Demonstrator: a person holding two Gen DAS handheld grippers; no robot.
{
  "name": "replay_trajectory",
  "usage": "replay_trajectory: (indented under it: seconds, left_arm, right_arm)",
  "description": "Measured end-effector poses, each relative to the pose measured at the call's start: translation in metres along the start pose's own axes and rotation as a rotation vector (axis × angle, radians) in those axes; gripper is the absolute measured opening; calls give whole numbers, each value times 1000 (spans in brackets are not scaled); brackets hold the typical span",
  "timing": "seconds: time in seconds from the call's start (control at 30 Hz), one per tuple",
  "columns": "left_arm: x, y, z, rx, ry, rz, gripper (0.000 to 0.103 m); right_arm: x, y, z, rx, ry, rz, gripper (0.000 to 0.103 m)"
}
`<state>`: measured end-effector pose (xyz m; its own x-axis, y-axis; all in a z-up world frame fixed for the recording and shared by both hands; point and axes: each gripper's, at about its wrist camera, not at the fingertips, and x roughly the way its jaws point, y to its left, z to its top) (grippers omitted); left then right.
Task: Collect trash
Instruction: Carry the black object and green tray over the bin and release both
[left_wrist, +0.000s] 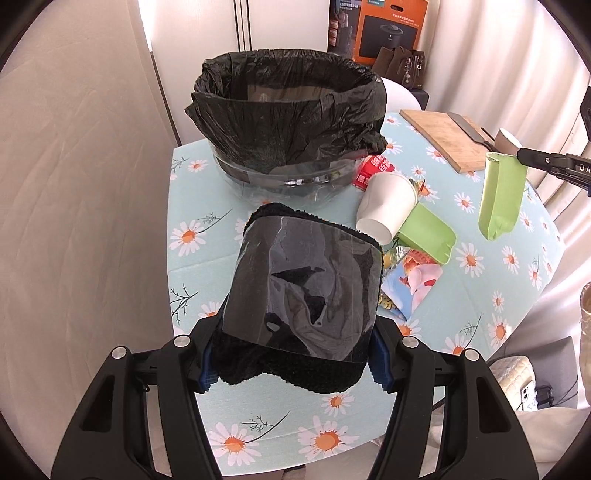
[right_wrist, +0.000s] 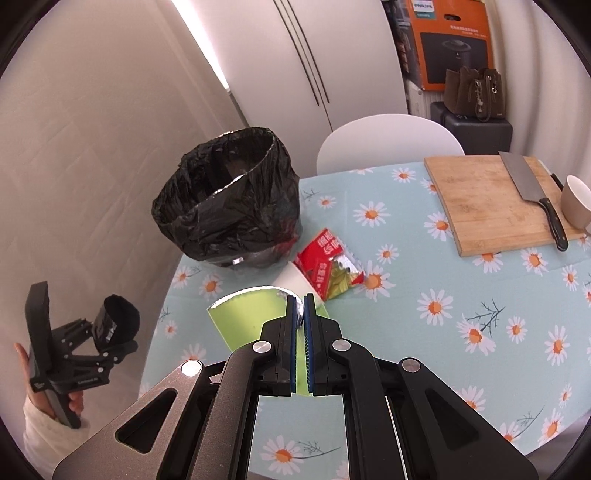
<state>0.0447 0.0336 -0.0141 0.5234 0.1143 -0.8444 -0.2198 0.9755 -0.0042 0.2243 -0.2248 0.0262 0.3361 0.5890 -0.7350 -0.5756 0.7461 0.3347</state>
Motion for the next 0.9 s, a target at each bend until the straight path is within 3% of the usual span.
replay_trajectory:
  seconds: [0.23,0.43,0.67,0.9]
  left_arm:
    - [-12,-3,7,-23,-36,-10,63]
    - [-11,2,28,-5,-34,-15,63]
    - [-13,12,80,35,-86,-62,63]
    - [-5,20,137,58,-86,-127,63]
  right_arm:
    - [-6,12,11,-50,-39,5,4]
    - [-8,19,41,-81,-83,3,4]
    - [-8,39,83,-140,-139,-52,4]
    - [-3,63,130,-187,-194,-2,4]
